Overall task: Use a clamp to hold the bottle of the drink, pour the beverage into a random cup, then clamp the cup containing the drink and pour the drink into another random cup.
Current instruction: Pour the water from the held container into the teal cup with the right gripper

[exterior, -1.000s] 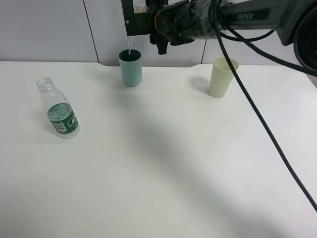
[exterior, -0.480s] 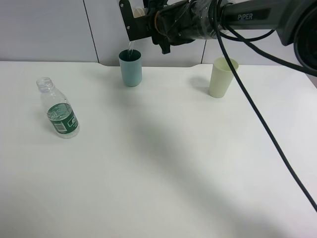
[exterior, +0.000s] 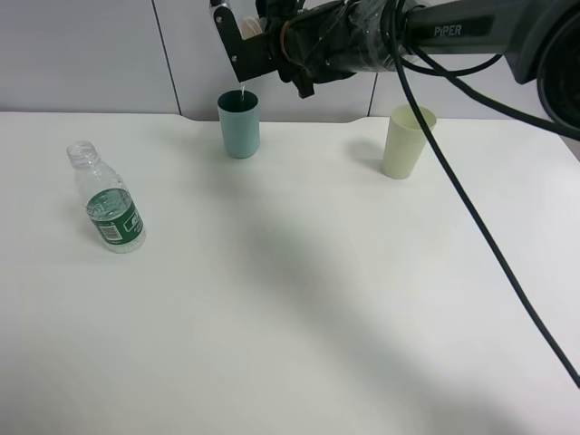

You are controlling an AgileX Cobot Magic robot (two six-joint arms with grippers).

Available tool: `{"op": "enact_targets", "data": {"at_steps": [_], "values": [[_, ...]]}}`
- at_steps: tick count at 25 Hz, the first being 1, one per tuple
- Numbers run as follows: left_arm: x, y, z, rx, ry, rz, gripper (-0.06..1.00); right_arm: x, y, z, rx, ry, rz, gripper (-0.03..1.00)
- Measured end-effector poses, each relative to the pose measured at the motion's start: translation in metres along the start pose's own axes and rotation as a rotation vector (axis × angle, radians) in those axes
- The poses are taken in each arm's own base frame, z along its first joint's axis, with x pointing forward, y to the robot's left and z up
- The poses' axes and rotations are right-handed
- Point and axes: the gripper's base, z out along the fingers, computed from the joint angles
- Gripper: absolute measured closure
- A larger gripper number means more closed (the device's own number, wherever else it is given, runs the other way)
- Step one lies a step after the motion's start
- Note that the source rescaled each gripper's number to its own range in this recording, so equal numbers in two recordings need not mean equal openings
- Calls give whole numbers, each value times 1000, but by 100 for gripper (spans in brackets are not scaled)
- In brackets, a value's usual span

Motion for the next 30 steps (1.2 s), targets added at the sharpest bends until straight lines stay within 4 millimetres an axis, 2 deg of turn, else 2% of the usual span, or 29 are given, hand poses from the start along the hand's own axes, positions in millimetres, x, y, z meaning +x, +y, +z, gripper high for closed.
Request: {"op": "enact_targets", "data": {"at_steps": [23, 26, 30], "values": [[0, 0, 0, 0, 0, 0, -6, -4, -1, 0, 6, -28, -196, 94], [0, 0, 0, 0, 0, 0, -6, -4, -1, -1, 5, -28, -170, 94], [0, 0, 0, 0, 0, 0, -6, -4, -1, -1, 2, -28, -19, 94]]}}
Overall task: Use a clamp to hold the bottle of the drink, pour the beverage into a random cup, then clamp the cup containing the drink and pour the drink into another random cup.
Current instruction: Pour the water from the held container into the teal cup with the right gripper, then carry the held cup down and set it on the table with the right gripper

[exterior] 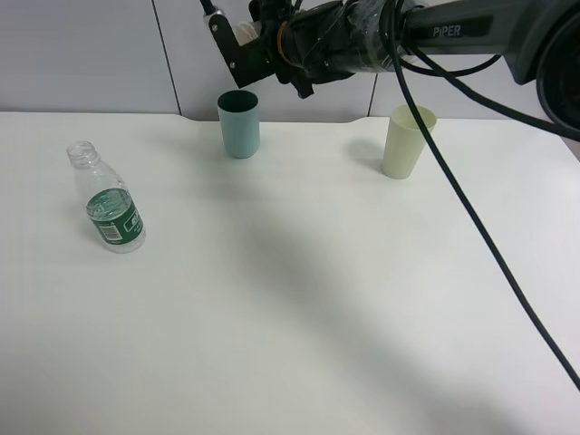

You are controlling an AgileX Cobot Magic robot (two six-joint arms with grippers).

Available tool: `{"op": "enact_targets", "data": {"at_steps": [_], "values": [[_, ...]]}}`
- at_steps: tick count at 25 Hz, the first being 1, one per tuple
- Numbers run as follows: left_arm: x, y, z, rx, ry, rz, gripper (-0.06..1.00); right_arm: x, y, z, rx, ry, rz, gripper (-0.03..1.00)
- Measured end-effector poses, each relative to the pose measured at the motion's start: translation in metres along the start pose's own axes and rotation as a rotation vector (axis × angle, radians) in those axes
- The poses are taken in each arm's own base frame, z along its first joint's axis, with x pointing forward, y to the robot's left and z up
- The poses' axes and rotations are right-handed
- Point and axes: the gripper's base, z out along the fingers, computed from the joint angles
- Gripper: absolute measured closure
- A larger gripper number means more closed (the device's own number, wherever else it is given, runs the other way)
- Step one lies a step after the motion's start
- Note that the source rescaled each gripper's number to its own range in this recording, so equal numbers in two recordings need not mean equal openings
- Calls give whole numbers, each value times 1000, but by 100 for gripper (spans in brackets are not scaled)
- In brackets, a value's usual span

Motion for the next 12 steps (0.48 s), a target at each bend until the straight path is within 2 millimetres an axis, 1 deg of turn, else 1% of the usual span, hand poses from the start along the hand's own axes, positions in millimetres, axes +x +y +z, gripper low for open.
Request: {"op": "enact_targets", "data": {"at_steps": [1, 6, 9, 12], "values": [[0, 0, 0, 0, 0, 0, -6, 0, 0, 0, -5, 0, 69, 94], [0, 0, 0, 0, 0, 0, -6, -1, 5, 0, -58, 3, 536, 94], [0, 0, 0, 0, 0, 0, -6, -1, -2, -6, -75, -6, 774, 94], [0, 0, 0, 0, 0, 0, -6, 0, -18, -18, -78, -41, 962, 94]]}}
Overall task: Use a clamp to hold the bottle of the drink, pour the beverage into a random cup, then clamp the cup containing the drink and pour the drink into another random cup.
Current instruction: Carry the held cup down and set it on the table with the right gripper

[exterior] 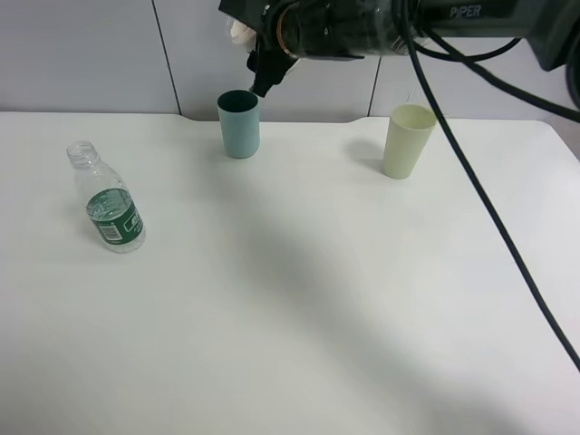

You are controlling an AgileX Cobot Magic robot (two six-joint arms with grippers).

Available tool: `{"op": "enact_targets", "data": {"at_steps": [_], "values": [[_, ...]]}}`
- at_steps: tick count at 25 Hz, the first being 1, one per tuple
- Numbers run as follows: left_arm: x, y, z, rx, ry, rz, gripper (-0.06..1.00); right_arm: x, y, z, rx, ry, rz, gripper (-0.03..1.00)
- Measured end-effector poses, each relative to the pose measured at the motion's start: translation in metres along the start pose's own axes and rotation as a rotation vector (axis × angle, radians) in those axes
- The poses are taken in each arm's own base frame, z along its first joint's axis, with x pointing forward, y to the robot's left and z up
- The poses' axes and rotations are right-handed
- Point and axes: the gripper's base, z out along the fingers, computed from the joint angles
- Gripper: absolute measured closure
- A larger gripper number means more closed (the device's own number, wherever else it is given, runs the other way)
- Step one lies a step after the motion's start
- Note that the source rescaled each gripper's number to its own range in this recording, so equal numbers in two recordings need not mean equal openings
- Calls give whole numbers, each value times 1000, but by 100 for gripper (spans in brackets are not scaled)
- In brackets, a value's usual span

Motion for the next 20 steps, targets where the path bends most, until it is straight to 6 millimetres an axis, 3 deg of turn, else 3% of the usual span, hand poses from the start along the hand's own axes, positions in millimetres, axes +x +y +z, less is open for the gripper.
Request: {"op": "enact_targets", "data": {"at_steps": [10, 17, 20], "values": [[0, 0, 0, 0, 0, 0, -6, -42, -31, -45, -71, -150, 535, 94], [0, 0, 0, 0, 0, 0, -6, -63, -23, -61, -134, -200, 596, 94], [0, 0, 0, 0, 0, 0, -6, -65, -11, -66, -177, -249, 612, 94]]}}
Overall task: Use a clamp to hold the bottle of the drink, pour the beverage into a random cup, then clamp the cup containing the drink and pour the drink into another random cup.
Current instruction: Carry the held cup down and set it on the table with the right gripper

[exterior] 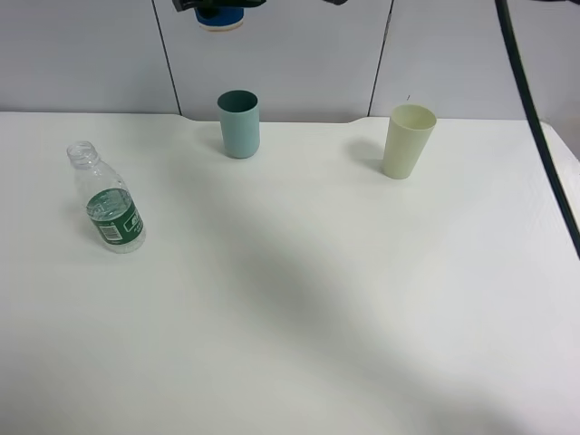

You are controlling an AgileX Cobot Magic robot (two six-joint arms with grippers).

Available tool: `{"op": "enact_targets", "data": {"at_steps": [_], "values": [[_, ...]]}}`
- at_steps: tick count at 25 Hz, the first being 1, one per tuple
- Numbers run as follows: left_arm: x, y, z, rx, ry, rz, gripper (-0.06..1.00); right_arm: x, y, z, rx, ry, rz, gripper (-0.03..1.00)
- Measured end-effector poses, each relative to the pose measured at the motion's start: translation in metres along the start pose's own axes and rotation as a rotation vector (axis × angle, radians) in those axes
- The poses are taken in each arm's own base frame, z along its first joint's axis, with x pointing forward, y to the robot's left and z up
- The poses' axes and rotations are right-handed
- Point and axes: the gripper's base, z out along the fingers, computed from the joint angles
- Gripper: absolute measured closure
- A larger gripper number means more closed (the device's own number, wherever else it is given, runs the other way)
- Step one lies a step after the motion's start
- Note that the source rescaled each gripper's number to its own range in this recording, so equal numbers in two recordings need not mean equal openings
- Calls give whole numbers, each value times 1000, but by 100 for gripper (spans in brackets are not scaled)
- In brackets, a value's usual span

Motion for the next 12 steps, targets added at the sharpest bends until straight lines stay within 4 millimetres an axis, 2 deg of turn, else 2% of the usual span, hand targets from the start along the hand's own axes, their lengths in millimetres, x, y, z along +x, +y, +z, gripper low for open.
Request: {"op": "enact_targets", "data": {"at_steps": [4, 8, 12], "values": [[0, 0, 0, 0, 0, 0, -6, 15, 15, -8, -54, -98, -12, 94], [0, 0, 0, 0, 0, 0, -6, 43, 28, -17, -88, -153, -31, 94], [0, 0, 0, 0, 0, 0, -6, 78, 35, -22, -110, -110, -21, 94]]}}
